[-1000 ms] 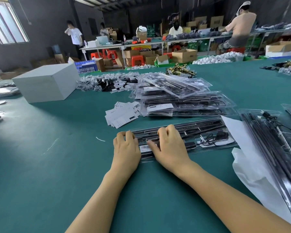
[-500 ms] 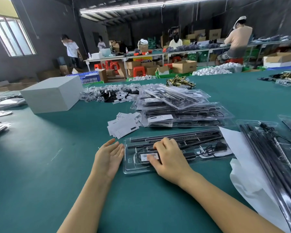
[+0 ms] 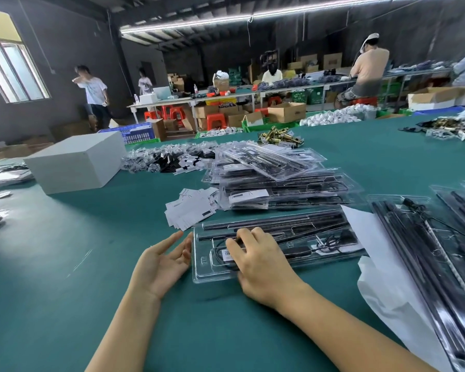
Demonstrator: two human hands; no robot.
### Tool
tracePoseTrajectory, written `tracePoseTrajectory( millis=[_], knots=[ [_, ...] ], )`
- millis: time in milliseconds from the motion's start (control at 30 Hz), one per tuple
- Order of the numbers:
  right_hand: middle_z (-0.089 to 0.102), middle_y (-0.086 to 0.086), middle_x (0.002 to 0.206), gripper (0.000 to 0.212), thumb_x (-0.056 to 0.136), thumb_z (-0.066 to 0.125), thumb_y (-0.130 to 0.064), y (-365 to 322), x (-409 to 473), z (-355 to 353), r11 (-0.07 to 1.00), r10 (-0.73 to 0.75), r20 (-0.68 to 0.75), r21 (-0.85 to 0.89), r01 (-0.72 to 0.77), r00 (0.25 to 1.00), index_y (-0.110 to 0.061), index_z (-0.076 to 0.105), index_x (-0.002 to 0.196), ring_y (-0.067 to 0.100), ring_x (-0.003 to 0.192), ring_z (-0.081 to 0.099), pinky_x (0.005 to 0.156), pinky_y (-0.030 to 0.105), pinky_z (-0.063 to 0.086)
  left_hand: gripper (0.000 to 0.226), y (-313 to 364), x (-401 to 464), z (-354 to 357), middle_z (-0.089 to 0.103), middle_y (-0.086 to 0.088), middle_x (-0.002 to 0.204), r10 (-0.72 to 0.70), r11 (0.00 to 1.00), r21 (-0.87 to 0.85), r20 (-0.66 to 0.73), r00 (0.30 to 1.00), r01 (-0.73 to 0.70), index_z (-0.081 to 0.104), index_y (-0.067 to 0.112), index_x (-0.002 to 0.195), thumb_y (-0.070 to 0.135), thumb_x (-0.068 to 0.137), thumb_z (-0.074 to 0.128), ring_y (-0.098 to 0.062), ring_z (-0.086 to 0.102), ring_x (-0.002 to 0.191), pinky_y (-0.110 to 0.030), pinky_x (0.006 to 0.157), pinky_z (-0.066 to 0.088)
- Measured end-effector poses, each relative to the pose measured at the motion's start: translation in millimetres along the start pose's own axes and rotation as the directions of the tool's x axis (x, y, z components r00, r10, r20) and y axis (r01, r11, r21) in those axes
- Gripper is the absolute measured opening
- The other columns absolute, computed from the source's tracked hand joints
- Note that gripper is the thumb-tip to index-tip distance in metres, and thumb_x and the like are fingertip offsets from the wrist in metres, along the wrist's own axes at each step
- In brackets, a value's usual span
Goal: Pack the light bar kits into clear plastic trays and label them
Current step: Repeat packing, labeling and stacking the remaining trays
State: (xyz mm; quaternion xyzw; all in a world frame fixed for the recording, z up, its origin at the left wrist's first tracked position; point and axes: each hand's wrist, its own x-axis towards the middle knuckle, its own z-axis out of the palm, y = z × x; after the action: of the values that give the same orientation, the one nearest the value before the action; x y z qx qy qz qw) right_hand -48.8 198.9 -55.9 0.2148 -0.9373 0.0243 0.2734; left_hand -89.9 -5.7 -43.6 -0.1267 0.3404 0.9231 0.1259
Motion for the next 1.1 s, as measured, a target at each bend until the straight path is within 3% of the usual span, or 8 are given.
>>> tracePoseTrajectory(
  millis=[300,400,500,600,767,833,967,1100],
  knots=[
    [0.065,0.013,0.1,0.046,0.062,0.073,0.003,4.8,22.5,-49.0,0.984,0.158,-0.436,0.144,-0.105,0.886,-0.008,0.069,0.106,0.033,0.082,0.059,0.07,0.039,0.05,0.029,-29.3,-3.6,14.8,0.07,-0.016,0.106,-0.013,0.999,-0.043,0.21,0.978,0.023,0.064,0.005,0.105,0.018,0.079,0.058,-0.027,0.071,0.09,-0.04,0.083,0.057],
    [0.064,0.013,0.099,0.028,0.078,0.067,0.005,17.8,33.8,-92.7,0.933,0.26,-0.588,0.358,-0.042,0.766,-0.002,0.067,0.105,0.031,0.086,0.056,0.077,0.042,0.046,0.042,-46.7,-6.8,27.0,0.065,-0.025,0.116,-0.065,0.994,0.097,0.219,0.974,0.044,0.056,-0.001,0.119,0.018,0.081,0.057,-0.033,0.068,0.101,-0.043,0.086,0.056],
    [0.058,-0.006,0.091,0.012,0.091,0.061,-0.004,33.1,36.5,-130.0,0.85,0.398,-0.715,0.524,0.063,0.574,-0.005,0.063,0.103,0.008,0.08,0.052,0.074,0.02,0.042,0.049,-59.6,-9.9,33.7,0.061,-0.028,0.122,-0.022,0.973,0.23,0.215,0.976,-0.029,0.052,-0.002,0.124,0.021,0.081,0.061,-0.039,0.064,0.108,-0.044,0.088,0.055],
    [0.055,-0.017,0.071,0.007,0.093,0.059,-0.008,51.1,33.4,-149.8,0.542,0.697,-0.546,0.825,0.157,0.465,-0.014,0.058,0.095,-0.006,0.061,0.049,0.061,0.007,0.038,0.07,-66.7,-11.5,39.3,0.062,-0.026,0.121,0.03,0.96,0.267,0.197,0.98,-0.083,0.052,0.004,0.123,0.035,0.068,0.081,-0.043,0.063,0.107,-0.047,0.088,0.053],
    [0.066,-0.006,0.093,0.009,0.094,0.059,-0.015,92.7,27.1,-134.8,-0.188,0.915,0.093,0.96,0.209,0.393,-0.018,0.062,0.102,0.008,0.083,0.065,0.081,0.028,0.055,0.064,-68.4,-8.2,39.3,0.067,-0.02,0.115,0.099,0.975,0.174,0.207,0.973,-0.136,0.053,0.006,0.113,0.041,0.066,0.077,-0.039,0.066,0.102,-0.045,0.086,0.055],
    [0.061,-0.003,0.102,0.02,0.097,0.054,-0.023,105.4,20.3,-115.5,-0.278,0.892,0.218,0.956,0.099,0.397,-0.012,0.058,0.113,0.009,0.086,0.063,0.076,0.021,0.054,0.045,-67.1,-4.9,34.9,0.071,-0.015,0.1,0.213,0.947,0.209,0.164,0.963,-0.245,0.058,0.006,0.103,0.034,0.071,0.071,-0.032,0.069,0.09,-0.037,0.081,0.059],
    [0.057,-0.005,0.09,0.015,0.1,0.046,-0.027,119.7,10.6,-90.0,-0.426,0.833,0.348,0.899,0.099,0.43,-0.021,0.053,0.088,0.012,0.083,0.06,0.075,0.024,0.052,0.047,-66.4,-1.6,30.0,0.071,-0.009,0.101,0.361,0.732,0.568,0.145,0.921,-0.376,0.064,0.009,0.106,0.039,0.073,0.078,-0.024,0.065,0.091,-0.038,0.085,0.051],
    [0.056,-0.004,0.088,0.016,0.1,0.046,-0.028,118.5,7.6,-73.5,-0.602,0.75,0.486,0.783,0.158,0.449,-0.02,0.052,0.087,0.008,0.073,0.059,0.063,0.021,0.054,0.016,-63.7,-4.5,32.5,0.071,-0.012,0.093,0.174,0.914,0.326,0.221,0.959,-0.241,0.073,0.011,0.082,0.026,0.079,0.067,-0.03,0.07,0.085,-0.038,0.075,0.06]
  ],
)
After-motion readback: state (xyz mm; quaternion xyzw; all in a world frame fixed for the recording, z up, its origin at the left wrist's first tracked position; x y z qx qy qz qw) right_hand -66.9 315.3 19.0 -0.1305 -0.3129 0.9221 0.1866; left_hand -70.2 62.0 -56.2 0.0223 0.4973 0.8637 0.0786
